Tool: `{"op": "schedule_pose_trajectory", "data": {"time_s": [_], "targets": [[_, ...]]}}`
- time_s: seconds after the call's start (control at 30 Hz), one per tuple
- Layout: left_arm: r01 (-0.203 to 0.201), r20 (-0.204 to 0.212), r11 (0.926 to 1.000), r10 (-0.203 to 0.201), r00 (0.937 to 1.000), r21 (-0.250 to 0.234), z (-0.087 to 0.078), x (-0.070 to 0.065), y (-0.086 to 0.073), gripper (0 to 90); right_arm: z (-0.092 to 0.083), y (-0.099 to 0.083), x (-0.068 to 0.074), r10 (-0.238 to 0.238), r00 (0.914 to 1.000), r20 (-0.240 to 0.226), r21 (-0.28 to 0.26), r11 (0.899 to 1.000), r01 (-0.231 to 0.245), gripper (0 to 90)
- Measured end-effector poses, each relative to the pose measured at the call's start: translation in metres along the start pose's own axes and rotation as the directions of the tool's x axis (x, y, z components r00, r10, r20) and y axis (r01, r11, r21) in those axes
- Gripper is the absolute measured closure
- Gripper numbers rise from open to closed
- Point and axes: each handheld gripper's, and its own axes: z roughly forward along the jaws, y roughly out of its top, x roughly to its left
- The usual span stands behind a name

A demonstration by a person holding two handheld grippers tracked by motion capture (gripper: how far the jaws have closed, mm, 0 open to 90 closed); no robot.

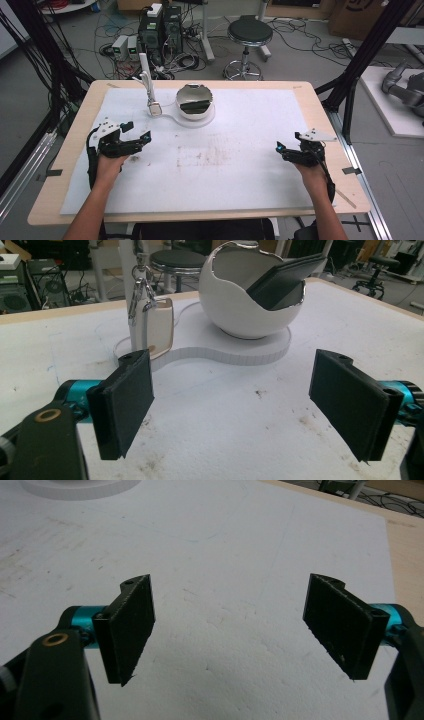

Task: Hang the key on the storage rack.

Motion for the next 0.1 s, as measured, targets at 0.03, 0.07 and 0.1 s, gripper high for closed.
{"op": "schedule_pose_trajectory", "data": {"time_s": [0.03, 0.07, 0.1], "targets": [[0.002, -0.001, 1.0, -0.002, 1.0, -0.002, 0.0006, 0.0003, 0.0, 17.8, -0.0001, 0.0, 0.0002, 0.002, 1.0, 0.0, -0.001, 1.0, -0.002, 21.1], [0.006, 0.0, 1.0, -0.006, 1.0, -0.004, 0.0011, 0.0007, 0.0, 17.8, -0.0002, -0.0001, 0.0001, 0.001, 1.0, 0.0, -0.002, 1.0, -0.001, 21.1], [0.016, 0.003, 0.9999, -0.016, 0.9999, -0.005, 0.0015, 0.0009, 0.0002, 17.8, -0.0003, -0.0002, 0.0, 0.0, 1.0, 0.0, -0.002, 1.0, 0.0, 21.1]]}}
